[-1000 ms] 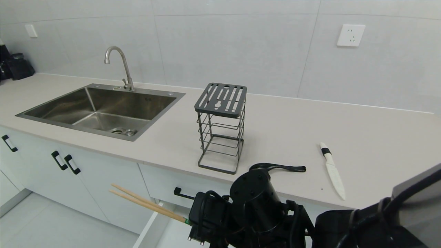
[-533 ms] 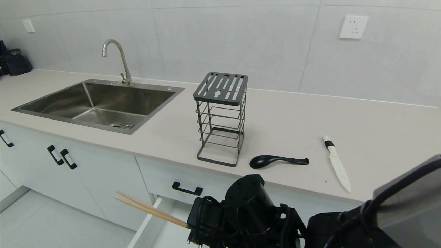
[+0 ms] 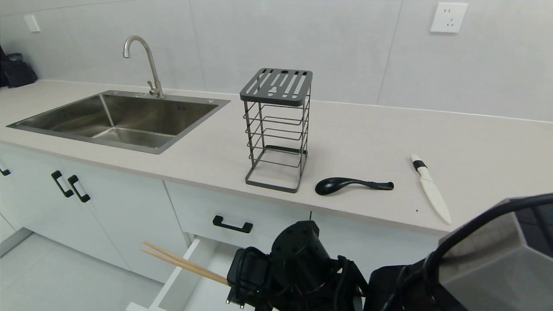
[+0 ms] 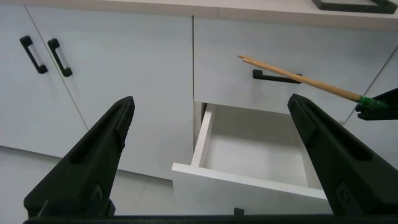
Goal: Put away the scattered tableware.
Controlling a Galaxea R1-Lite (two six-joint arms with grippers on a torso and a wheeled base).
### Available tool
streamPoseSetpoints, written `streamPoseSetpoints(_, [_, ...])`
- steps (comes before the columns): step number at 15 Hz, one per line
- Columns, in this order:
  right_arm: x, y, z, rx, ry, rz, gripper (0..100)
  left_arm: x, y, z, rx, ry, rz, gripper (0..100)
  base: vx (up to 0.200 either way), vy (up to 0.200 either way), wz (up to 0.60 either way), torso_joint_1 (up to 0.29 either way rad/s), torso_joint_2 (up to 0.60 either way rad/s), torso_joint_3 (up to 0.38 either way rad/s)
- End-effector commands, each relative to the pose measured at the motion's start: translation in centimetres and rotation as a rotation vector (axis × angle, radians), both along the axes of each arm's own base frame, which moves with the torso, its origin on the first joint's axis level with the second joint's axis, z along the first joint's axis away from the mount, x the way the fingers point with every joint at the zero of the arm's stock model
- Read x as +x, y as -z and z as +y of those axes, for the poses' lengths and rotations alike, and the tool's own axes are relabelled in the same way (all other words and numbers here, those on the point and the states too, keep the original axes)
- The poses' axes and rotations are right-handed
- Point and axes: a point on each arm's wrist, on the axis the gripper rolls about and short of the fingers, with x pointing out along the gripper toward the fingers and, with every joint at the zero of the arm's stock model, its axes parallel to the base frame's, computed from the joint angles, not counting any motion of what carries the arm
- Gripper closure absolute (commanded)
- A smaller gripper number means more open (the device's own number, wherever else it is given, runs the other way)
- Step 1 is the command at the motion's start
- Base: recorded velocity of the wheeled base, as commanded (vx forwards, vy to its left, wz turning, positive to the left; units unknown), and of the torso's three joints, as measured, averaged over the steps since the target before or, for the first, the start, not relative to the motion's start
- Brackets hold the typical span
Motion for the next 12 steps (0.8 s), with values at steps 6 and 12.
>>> streamPoseSetpoints(6, [1.6, 2.0, 1.0, -0.024, 0.021, 0.008, 100, 0.0, 0.0, 0.0, 0.0, 0.0, 0.001, 0, 0.0, 0.0, 0.0, -0.119, 0.24, 0.118])
streamPoseSetpoints(12, [2.8, 3.5, 1.0, -0.046, 0.05, 0.022, 100, 0.0, 0.0, 0.0, 0.0, 0.0, 0.001, 0, 0.0, 0.0, 0.0, -0.099, 0.18, 0.085])
